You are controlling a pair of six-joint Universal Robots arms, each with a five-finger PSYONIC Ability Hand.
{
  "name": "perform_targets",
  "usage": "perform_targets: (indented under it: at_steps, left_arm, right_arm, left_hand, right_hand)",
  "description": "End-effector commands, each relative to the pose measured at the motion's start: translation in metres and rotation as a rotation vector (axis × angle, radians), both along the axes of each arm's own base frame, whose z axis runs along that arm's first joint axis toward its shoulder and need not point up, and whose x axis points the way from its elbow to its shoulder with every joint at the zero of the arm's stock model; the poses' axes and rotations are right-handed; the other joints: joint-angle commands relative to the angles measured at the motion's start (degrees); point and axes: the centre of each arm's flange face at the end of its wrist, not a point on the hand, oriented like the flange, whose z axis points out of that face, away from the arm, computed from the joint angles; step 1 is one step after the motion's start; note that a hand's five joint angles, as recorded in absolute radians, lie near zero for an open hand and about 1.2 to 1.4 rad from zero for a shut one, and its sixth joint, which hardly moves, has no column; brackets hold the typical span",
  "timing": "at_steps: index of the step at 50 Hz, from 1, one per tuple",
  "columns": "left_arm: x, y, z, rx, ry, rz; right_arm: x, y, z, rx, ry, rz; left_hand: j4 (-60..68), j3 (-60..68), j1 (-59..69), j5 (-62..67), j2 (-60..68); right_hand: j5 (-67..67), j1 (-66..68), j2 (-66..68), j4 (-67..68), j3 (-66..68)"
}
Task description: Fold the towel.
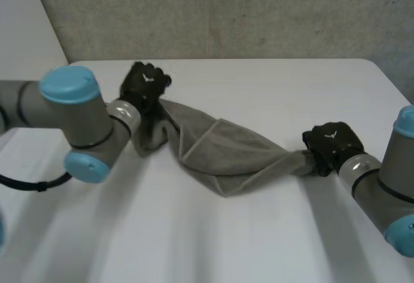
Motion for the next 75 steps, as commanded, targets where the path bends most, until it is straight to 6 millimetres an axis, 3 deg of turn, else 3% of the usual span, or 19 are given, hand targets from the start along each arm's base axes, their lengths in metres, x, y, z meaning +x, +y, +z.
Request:
perform_targets:
  at_steps: [1, 8, 15, 25, 30, 32, 39, 47, 50, 52, 54, 55, 57, 59, 60, 62, 65, 69, 75]
  left_arm:
    - [0.034, 0.032, 0.045, 0.076, 0.189, 0.054]
    - [0.079, 0.068, 0.076, 0.104, 0.322, 0.1]
    - [0.11, 0.097, 0.116, 0.029, 0.407, 0.078]
    - [0.116, 0.111, 0.136, 0.045, 0.536, 0.051]
    - [0.117, 0.107, 0.128, 0.069, 0.534, 0.064]
    - [0.118, 0.105, 0.122, 0.083, 0.529, 0.071]
    - [0.114, 0.068, 0.05, 0.283, 0.447, 0.13]
    - [0.106, 0.033, 0.023, 0.311, 0.371, 0.141]
    - [0.099, 0.011, 0.034, 0.261, 0.384, 0.125]
    - [0.088, -0.006, 0.066, 0.162, 0.429, 0.092]
    - [0.082, -0.011, 0.088, 0.103, 0.472, 0.083]
    - [0.082, -0.011, 0.088, 0.103, 0.472, 0.083]
    - [0.078, -0.018, 0.143, -0.042, 0.583, 0.092]
    - [0.081, -0.021, 0.168, -0.109, 0.644, 0.107]
    - [0.085, -0.021, 0.19, -0.175, 0.706, 0.124]
    - [0.092, -0.02, 0.214, -0.252, 0.77, 0.139]
    - [0.1, -0.016, 0.243, -0.365, 0.853, 0.143]
    - [0.101, -0.015, 0.247, -0.392, 0.873, 0.133]
    - [0.101, -0.02, 0.198, -0.27, 0.819, 0.183]
  right_arm:
    - [-0.005, 0.005, 0.053, -0.082, -0.033, -0.014]
    - [-0.007, 0.021, 0.093, -0.031, -0.043, 0.03]
    - [-0.008, 0.04, 0.17, -0.119, -0.156, 0.103]
    - [-0.006, 0.05, 0.238, -0.225, -0.249, 0.149]
    - [-0.002, 0.042, 0.231, -0.15, -0.222, 0.163]
    - [0.003, 0.022, 0.204, -0.055, -0.161, 0.167]
    - [0.014, -0.005, 0.157, 0.037, -0.018, 0.205]
    - [0.049, -0.029, 0.118, 0.062, 0.043, 0.269]
    - [0.065, -0.042, 0.13, -0.052, 0.002, 0.284]
    - [0.075, -0.049, 0.144, -0.145, -0.045, 0.288]
    - [0.088, -0.056, 0.187, -0.35, -0.194, 0.288]
    - [0.088, -0.056, 0.187, -0.351, -0.195, 0.288]
    - [0.088, -0.061, 0.215, -0.458, -0.3, 0.269]
    - [0.081, -0.059, 0.269, -0.645, -0.543, 0.228]
    - [0.081, -0.059, 0.269, -0.646, -0.544, 0.228]
    - [0.068, -0.045, 0.312, -0.78, -0.713, 0.231]
    - [0.066, -0.041, 0.317, -0.783, -0.722, 0.239]
    - [0.069, -0.052, 0.289, -0.648, -0.632, 0.249]
    - [0.078, -0.053, 0.252, -0.523, -0.47, 0.252]
  left_hand:
    - [2.3, 1.3, 2.6, 1.9, 2.5]
    - [2.3, 1.3, 2.6, 1.9, 2.5]
    - [2.3, 1.3, 2.6, 1.9, 2.5]
    - [2.3, 1.3, 2.6, 1.9, 2.5]
    - [2.3, 1.3, 2.6, 1.9, 2.5]
    - [2.3, 1.3, 2.6, 1.9, 2.5]
    - [2.3, 1.3, 2.6, 1.9, 2.5]
    - [2.3, 1.3, 2.6, 1.9, 2.5]
    - [2.3, 1.3, 2.6, 1.9, 2.5]
    - [2.3, 1.3, 2.6, 1.9, 2.5]
    - [2.3, 1.3, 2.6, 1.9, 2.5]
    - [2.3, 1.3, 2.6, 1.9, 2.5]
    - [2.3, 1.3, 2.6, 1.9, 2.5]
    - [2.3, 1.3, 2.6, 1.9, 2.5]
    - [2.3, 1.3, 2.6, 1.9, 2.5]
    - [2.3, 1.3, 2.6, 1.9, 2.5]
    - [2.3, 1.3, 2.6, 1.9, 2.5]
    - [2.3, 1.3, 2.6, 1.9, 2.5]
    - [2.3, 1.3, 2.6, 1.9, 2.5]
  right_hand:
    - [3.4, 4.0, 3.2, 3.0, 3.3]
    - [3.4, 4.0, 3.2, 3.0, 3.3]
    - [3.4, 4.0, 3.2, 3.0, 3.3]
    - [3.4, 4.0, 3.2, 3.0, 3.3]
    - [3.4, 4.0, 3.2, 3.0, 3.3]
    - [3.4, 4.0, 3.2, 3.0, 3.3]
    - [3.4, 4.0, 3.2, 3.0, 3.3]
    - [3.4, 4.0, 3.2, 3.0, 3.3]
    - [3.4, 4.0, 3.2, 3.0, 3.3]
    - [3.4, 4.0, 3.2, 3.0, 3.3]
    - [3.4, 4.0, 3.2, 3.0, 3.3]
    - [3.4, 4.0, 3.2, 3.0, 3.3]
    - [3.4, 4.0, 3.2, 3.0, 3.3]
    - [3.4, 4.0, 3.2, 3.0, 3.3]
    - [3.4, 4.0, 3.2, 3.0, 3.3]
    - [3.4, 4.0, 3.2, 3.0, 3.3]
    - [3.4, 4.0, 3.2, 3.0, 3.3]
    - [3.4, 4.0, 3.2, 3.0, 3.3]
    - [3.4, 4.0, 3.2, 3.0, 3.3]
